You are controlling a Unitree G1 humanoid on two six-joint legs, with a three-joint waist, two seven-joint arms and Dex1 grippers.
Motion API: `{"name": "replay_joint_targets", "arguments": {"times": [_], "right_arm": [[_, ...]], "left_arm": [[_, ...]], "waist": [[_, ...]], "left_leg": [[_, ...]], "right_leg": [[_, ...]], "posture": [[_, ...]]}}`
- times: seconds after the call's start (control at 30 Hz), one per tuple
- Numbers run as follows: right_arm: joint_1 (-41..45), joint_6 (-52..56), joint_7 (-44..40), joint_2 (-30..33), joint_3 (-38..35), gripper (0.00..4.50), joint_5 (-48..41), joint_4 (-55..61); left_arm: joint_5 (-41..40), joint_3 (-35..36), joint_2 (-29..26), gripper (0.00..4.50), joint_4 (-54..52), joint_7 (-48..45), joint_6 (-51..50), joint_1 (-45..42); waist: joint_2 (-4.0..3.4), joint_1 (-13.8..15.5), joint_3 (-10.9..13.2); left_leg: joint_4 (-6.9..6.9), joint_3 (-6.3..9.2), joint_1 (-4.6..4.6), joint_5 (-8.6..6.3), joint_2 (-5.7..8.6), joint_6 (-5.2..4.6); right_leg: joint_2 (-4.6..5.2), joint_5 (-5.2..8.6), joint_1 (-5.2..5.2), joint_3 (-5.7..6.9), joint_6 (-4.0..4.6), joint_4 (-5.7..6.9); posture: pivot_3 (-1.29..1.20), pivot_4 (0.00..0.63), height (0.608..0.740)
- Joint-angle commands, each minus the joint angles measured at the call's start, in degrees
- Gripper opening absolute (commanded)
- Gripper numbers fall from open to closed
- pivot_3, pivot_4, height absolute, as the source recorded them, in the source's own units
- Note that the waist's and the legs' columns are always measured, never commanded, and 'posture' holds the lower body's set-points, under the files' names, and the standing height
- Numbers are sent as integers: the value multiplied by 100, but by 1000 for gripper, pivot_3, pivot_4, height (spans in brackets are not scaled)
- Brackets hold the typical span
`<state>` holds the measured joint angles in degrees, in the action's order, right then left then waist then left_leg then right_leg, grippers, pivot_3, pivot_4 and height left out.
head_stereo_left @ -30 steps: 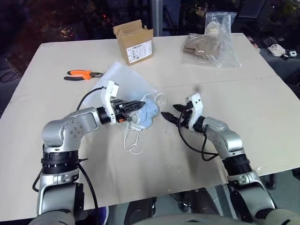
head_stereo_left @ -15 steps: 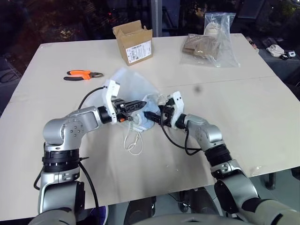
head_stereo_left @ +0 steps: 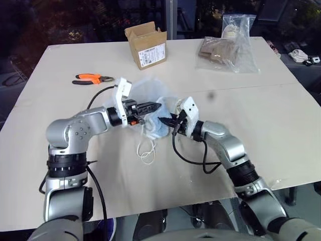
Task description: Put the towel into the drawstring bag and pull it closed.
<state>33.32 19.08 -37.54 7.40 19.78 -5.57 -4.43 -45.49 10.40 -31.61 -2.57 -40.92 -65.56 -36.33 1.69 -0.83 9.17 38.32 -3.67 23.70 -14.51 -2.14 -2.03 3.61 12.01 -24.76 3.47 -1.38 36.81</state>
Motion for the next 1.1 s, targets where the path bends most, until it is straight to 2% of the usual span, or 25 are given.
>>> {"name": "replay_joint_targets", "arguments": {"times": [0.03, 0.13, 0.27, 0.37, 0.53, 0.87, 1.03, 1.1], "right_arm": [[245, -695, 51, -74, 391, 105, 519, -411], [512, -1233, 138, -418, 340, 105, 577, -1309], [743, -1430, 303, -1075, -675, 105, -296, -2155], [618, -1045, 115, -1410, -1618, 105, -1474, -2126], [359, -462, -1, -1511, -2215, 105, -2269, -1885], [-60, -292, 9, -1618, -1538, 105, -1851, -1461], [117, -332, 482, -1894, -1683, 105, -1887, -1706], [168, -514, 743, -1822, -1516, 105, -1522, -1890]], "left_arm": [[-329, -100, 190, 0, -109, -77, -204, -338], [-453, -195, 250, 0, -170, -200, -355, -500], [-429, -216, 0, 0, -207, -306, -507, -301], [-283, -95, -286, 0, -135, -323, -444, 89], [-424, 220, -358, 0, -140, -134, -584, 413], [-1499, 589, 490, 0, -482, 490, -1295, 164], [-1361, 346, 699, 0, -645, 731, -1126, 235], [-1169, 215, 682, 0, -639, 730, -904, 282]], "waist": [[2, -13, -1], [2, -36, 0], [3, -92, 1], [1, -97, 2], [1, -6, 2], [1, -13, 2], [2, -7, 1], [2, -4, 1]], "left_leg": [[0, -1, 0, 0, 0, 0], [0, -4, -3, 2, -2, 4], [-4, 4, -1, 5, -11, 9], [-5, 4, 1, 5, -10, 9], [-1, 7, 6, 4, -5, 8], [-1, 13, 0, 4, -5, 8], [0, 12, 0, 5, -4, 8], [0, 12, 0, 5, -3, 8]], "right_leg": [[-2, 0, 0, 0, 0, 0], [-13, 0, -1, -4, 0, 1], [-14, -1, -2, -16, 2, 1], [-4, -1, 0, -17, 2, -2], [9, -1, 4, -10, 2, -5], [4, -1, 4, -9, 2, 10], [4, -1, 4, -11, 2, 9], [4, -2, 4, -11, 2, 9]], "posture": [[0, 150, 740], [0, 150, 740], [0, 150, 740], [0, 150, 740], [0, 150, 740], [0, 150, 740], [0, 150, 740], [0, 150, 740]]}}
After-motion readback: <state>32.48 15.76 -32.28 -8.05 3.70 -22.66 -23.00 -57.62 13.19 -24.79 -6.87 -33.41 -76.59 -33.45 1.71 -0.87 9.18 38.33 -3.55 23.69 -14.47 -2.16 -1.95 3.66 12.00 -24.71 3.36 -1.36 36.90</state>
